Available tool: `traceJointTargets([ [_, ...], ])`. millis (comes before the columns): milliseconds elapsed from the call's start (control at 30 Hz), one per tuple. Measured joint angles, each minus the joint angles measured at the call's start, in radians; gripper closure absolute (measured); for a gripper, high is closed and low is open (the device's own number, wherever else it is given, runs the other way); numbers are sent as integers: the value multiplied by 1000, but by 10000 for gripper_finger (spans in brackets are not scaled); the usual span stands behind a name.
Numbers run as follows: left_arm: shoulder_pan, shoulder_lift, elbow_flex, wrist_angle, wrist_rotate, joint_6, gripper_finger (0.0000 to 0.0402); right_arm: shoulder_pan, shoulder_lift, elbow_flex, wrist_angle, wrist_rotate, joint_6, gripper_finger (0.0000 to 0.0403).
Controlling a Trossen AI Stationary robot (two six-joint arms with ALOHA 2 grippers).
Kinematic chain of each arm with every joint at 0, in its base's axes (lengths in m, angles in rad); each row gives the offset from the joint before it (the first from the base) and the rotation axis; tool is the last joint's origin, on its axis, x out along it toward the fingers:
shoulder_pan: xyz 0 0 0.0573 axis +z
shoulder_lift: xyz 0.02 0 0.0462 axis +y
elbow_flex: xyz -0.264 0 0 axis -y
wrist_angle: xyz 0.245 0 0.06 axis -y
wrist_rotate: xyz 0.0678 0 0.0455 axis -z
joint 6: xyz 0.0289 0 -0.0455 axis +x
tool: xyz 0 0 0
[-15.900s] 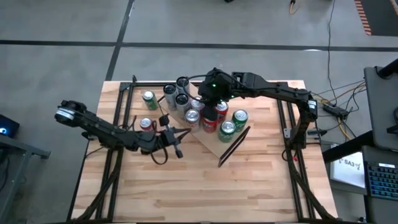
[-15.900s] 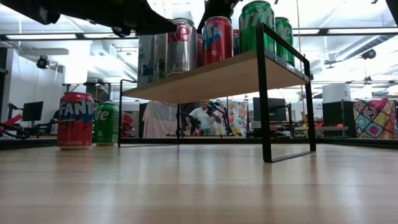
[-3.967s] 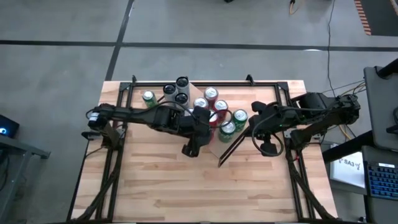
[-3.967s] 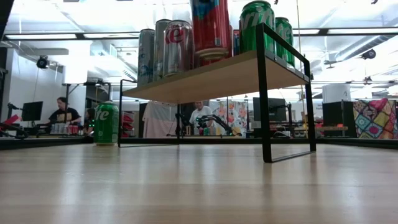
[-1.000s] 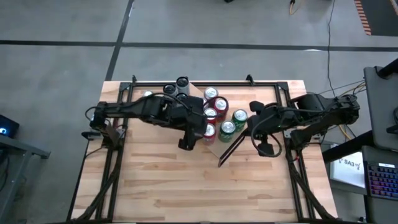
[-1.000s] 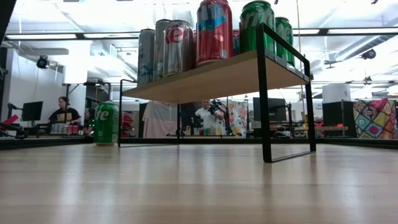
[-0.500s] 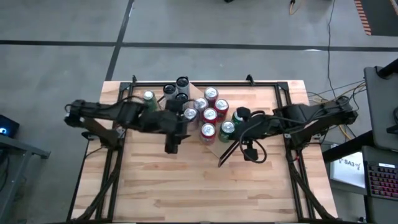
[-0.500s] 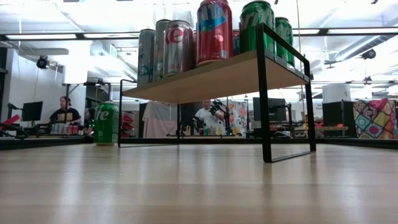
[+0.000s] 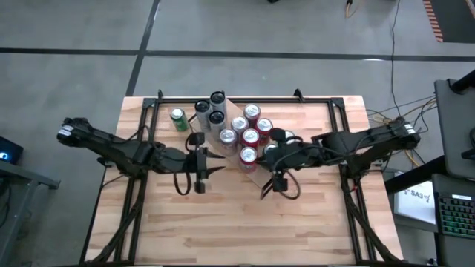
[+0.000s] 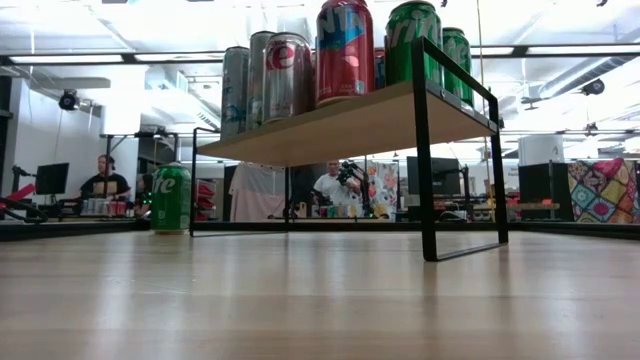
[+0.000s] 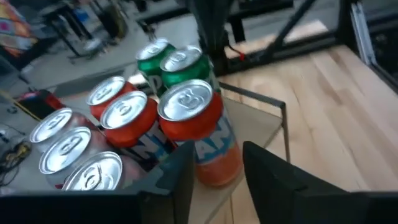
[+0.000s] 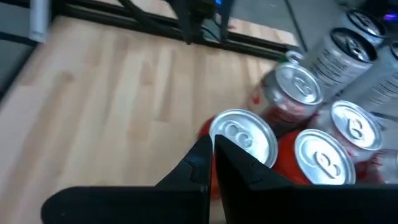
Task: Place canned beverage on shelf
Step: Put the orange soda can on the shelf aligned with the other orange soda can
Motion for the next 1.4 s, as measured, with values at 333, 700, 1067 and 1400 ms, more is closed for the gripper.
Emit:
traceJointTargets([
  [333, -75, -59, -151, 165, -203, 9, 342, 0, 77, 27, 0, 54, 74, 394],
  [700, -104, -103, -184, 166, -238, 116, 364, 8, 77, 29, -104, 53, 132, 394],
  [1067, -99, -139, -213, 180, -272, 147, 364, 7, 87, 29, -106, 54, 156, 394],
  [1400, -99, -140, -213, 179, -273, 158, 364, 7, 128, 29, -60, 62, 149, 394],
])
